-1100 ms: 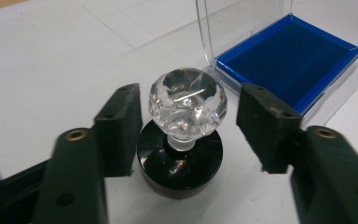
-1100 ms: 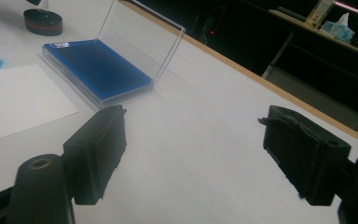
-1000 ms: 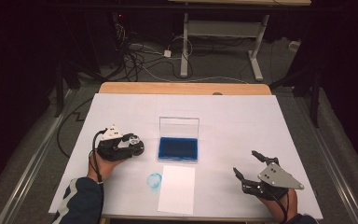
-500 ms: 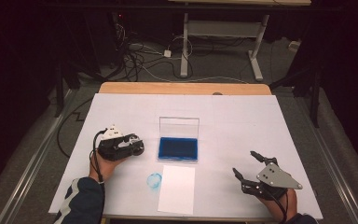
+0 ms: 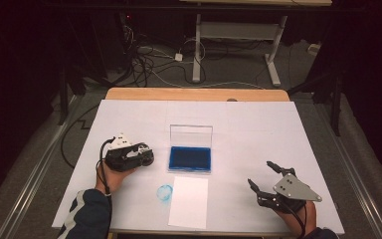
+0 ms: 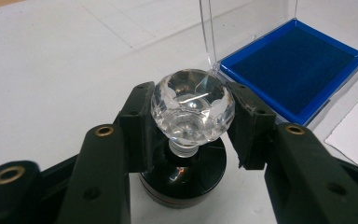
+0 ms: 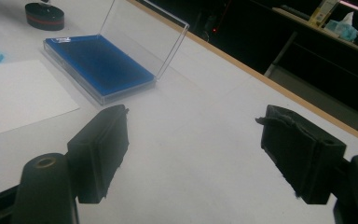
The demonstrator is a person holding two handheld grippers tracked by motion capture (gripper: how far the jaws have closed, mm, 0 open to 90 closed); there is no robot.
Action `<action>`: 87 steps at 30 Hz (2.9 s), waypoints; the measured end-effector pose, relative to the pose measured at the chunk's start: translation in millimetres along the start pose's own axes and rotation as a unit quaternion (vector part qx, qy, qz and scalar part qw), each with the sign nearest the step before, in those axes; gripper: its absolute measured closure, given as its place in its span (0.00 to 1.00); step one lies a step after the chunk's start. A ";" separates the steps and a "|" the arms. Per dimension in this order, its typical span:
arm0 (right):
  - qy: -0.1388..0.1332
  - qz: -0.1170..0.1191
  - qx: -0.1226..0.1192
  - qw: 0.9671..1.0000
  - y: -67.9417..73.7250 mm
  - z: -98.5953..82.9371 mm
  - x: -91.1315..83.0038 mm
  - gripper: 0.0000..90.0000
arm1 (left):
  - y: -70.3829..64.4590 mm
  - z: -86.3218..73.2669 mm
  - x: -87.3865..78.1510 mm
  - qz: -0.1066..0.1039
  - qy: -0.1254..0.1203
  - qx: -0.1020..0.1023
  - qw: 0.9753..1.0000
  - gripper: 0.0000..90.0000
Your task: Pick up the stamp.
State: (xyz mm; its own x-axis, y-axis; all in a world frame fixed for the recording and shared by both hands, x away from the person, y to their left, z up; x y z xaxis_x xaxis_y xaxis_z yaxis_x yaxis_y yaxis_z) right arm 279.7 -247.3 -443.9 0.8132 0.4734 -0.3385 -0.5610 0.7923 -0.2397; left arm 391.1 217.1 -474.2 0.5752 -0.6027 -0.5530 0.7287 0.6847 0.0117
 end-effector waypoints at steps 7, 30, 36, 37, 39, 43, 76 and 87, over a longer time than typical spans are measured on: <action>-0.005 -0.001 0.016 1.000 -1.4 -0.8 -0.4 0.28 | -1.9 0.4 -1.8 0.010 -0.001 0.009 1.000 0.60; 0.001 0.001 0.020 1.000 -3.7 -1.4 0.2 0.27 | -19.2 21.8 -32.3 -0.005 -0.082 0.016 0.996 0.60; 0.001 0.002 0.020 1.000 -3.6 -1.4 0.5 0.27 | -26.7 27.4 -39.7 -0.010 -0.093 0.028 0.995 0.60; 0.001 0.002 0.019 1.000 -3.6 -1.1 0.6 0.27 | -28.2 28.4 -40.8 -0.010 -0.094 0.032 0.995 0.60; 0.002 0.003 0.019 1.000 -3.1 -1.2 0.8 0.27 | -30.8 29.9 -42.8 -0.013 -0.098 0.035 0.994 0.60; 0.002 0.003 0.016 1.000 -3.0 -1.3 1.1 0.27 | -35.4 32.4 -46.2 -0.014 -0.104 0.041 0.994 0.60; 0.003 0.018 0.018 1.000 -0.4 -0.1 4.7 0.28 | -70.4 43.4 -55.1 -0.049 -0.130 0.076 0.987 0.60; 0.005 0.023 0.015 1.000 0.6 0.7 8.2 0.28 | -81.4 44.4 -55.7 -0.060 -0.132 0.088 0.986 0.60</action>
State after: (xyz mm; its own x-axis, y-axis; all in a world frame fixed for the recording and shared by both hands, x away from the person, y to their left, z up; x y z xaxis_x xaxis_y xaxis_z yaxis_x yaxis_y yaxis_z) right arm 286.1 -242.7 -446.2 0.7848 0.5066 -0.3570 -0.5933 0.7805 -0.1968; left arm 316.2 176.8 -407.3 0.5403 -0.7765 -0.3242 0.8373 0.5344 0.1154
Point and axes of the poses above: each handheld gripper's, and its own axes: x roughly forward along the jaws, z roughly out of its top, y roughly to its left, the point moved 1 cm from there along x, roughly forward along the jaws, and after that the axes turned 6 degrees about x, right-handed, at the moved point
